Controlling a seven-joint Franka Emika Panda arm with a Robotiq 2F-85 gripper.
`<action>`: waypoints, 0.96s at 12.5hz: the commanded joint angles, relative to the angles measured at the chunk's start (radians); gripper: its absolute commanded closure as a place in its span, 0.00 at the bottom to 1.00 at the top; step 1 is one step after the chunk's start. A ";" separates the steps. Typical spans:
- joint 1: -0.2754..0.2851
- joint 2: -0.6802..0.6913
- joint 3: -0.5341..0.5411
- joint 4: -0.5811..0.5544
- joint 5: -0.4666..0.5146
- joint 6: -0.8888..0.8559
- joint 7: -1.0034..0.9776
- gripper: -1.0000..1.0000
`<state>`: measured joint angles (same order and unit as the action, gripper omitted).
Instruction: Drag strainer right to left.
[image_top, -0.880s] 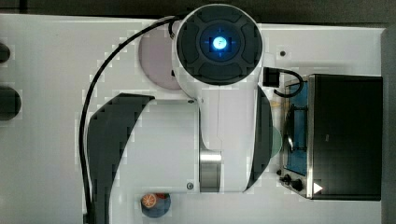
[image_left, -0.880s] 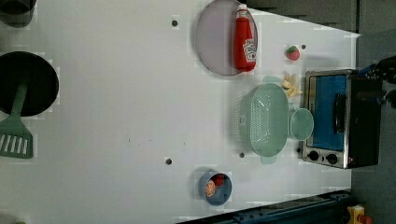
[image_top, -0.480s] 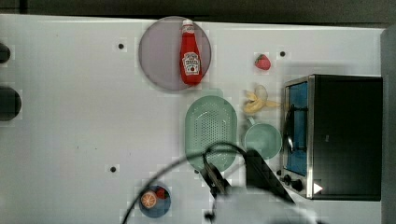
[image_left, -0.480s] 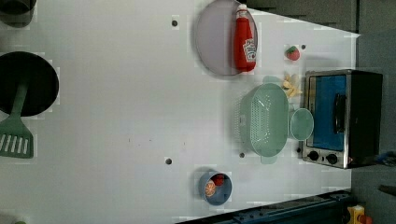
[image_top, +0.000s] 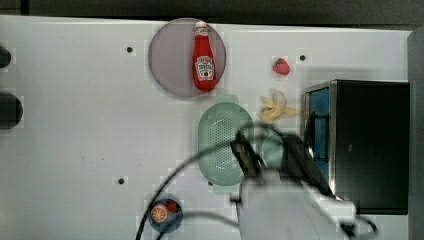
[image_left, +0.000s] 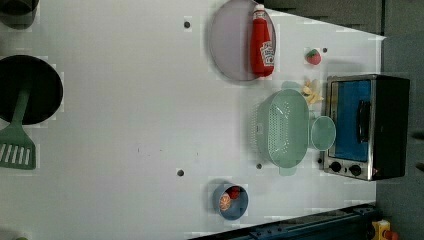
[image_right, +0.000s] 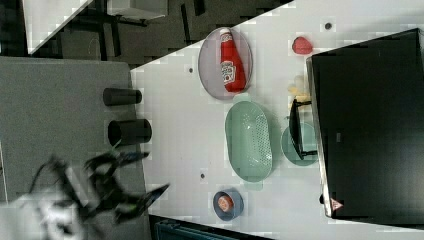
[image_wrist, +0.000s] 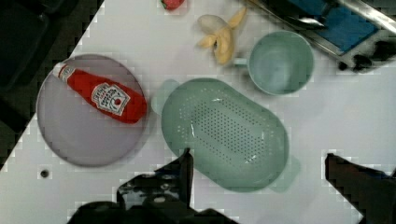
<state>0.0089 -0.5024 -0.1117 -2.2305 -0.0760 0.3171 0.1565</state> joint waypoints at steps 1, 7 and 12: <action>0.008 0.157 0.026 -0.161 0.019 0.133 0.146 0.00; 0.011 0.497 0.030 -0.231 0.019 0.578 0.334 0.00; 0.014 0.739 0.060 -0.229 0.019 0.809 0.564 0.00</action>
<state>0.0246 0.2710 -0.0773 -2.4590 -0.0682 1.1357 0.5962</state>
